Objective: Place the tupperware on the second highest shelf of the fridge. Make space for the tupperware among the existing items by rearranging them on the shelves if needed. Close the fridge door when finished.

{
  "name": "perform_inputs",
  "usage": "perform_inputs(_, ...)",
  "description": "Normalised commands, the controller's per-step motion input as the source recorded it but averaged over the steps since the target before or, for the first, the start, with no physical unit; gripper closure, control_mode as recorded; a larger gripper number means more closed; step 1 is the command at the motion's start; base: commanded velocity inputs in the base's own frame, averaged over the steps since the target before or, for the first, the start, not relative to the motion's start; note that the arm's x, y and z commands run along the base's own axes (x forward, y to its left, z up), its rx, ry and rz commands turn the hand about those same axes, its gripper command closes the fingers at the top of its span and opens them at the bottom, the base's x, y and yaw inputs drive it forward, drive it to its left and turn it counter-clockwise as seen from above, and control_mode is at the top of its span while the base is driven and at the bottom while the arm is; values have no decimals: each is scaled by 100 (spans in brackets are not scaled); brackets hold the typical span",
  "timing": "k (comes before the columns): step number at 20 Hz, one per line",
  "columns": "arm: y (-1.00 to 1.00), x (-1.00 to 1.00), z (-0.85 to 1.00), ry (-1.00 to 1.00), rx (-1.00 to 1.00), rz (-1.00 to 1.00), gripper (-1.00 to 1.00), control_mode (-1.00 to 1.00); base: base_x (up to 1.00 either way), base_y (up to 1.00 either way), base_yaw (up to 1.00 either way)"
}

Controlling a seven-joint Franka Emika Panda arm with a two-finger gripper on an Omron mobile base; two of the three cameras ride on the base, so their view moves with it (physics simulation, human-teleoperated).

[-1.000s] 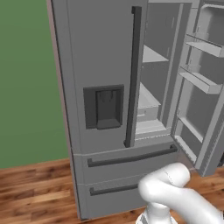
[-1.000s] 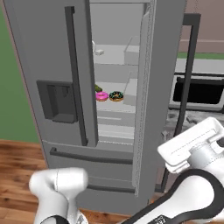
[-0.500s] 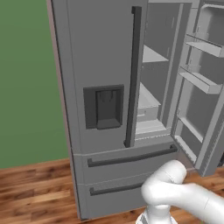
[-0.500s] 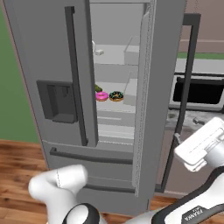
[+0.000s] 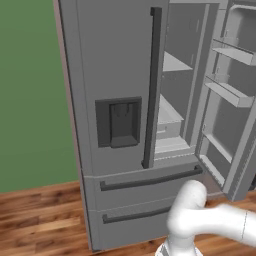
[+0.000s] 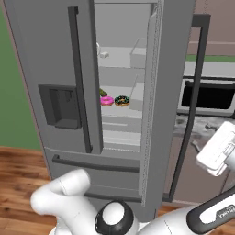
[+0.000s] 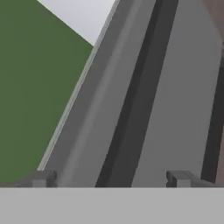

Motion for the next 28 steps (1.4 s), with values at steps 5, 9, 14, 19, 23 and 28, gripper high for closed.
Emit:
perform_inputs(5, -22, 29, -51, -9, 0, 9, -100, -100, 0, 0, 0)
perform_inputs(9, -2, 45, -39, -15, -3, 8, -100, -100, 0, 0, 0)
perform_inputs(14, -10, 35, -29, -27, -1, 8, -100, -100, 0, 0, 0)
perform_inputs(19, -15, 14, -31, -30, -2, 6, -100, -100, 0, 0, 0)
perform_inputs(23, 11, 24, -16, -29, -9, 6, -100, -100, 0, 0, 0)
perform_inputs(28, 100, -31, 0, -31, -42, 18, -100, -100, 0, 0, 0)
